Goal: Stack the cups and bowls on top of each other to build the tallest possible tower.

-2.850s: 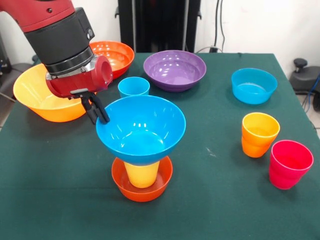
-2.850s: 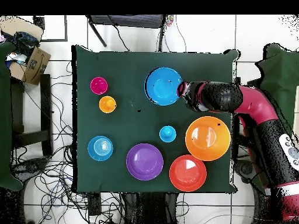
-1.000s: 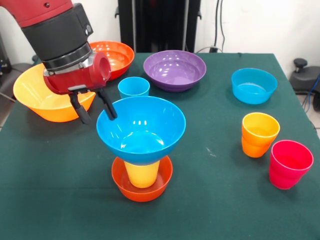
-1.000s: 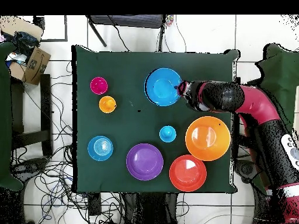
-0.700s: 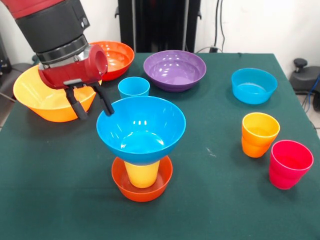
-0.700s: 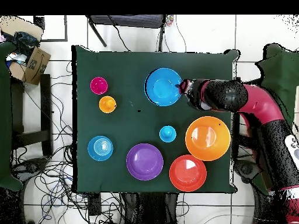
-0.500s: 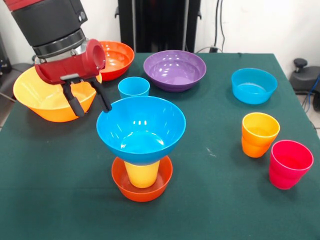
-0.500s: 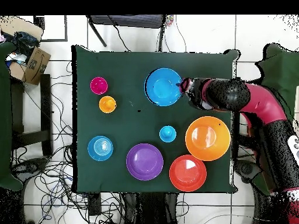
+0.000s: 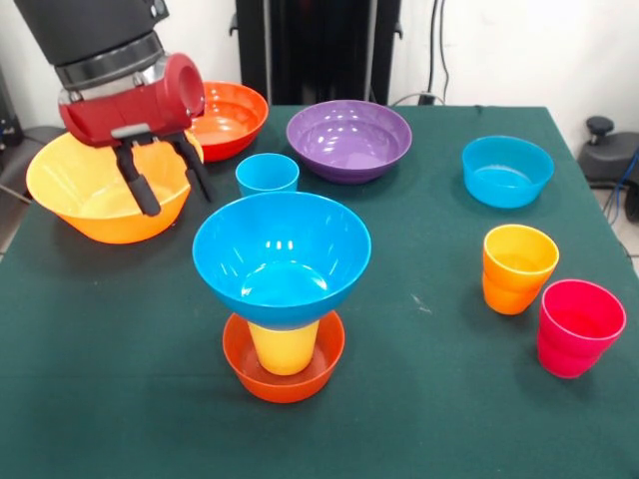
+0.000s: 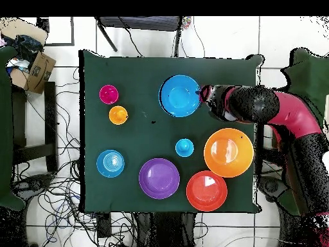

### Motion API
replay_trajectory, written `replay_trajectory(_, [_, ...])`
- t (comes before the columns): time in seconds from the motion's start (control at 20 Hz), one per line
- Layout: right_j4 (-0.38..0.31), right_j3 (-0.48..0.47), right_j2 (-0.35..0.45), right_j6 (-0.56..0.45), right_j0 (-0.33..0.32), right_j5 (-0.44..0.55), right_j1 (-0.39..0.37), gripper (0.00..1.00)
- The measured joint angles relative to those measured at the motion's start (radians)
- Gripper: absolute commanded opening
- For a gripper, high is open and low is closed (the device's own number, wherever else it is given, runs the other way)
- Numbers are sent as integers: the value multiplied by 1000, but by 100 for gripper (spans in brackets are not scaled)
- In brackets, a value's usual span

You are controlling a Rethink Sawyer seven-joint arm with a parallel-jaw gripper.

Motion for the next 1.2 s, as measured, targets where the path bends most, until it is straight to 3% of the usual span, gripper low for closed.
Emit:
replay_trajectory(0.5, [62,36,0,0,0,91,-127,100])
replay_trajectory(1.2, [45,48,-12,0,3,96,-232,100])
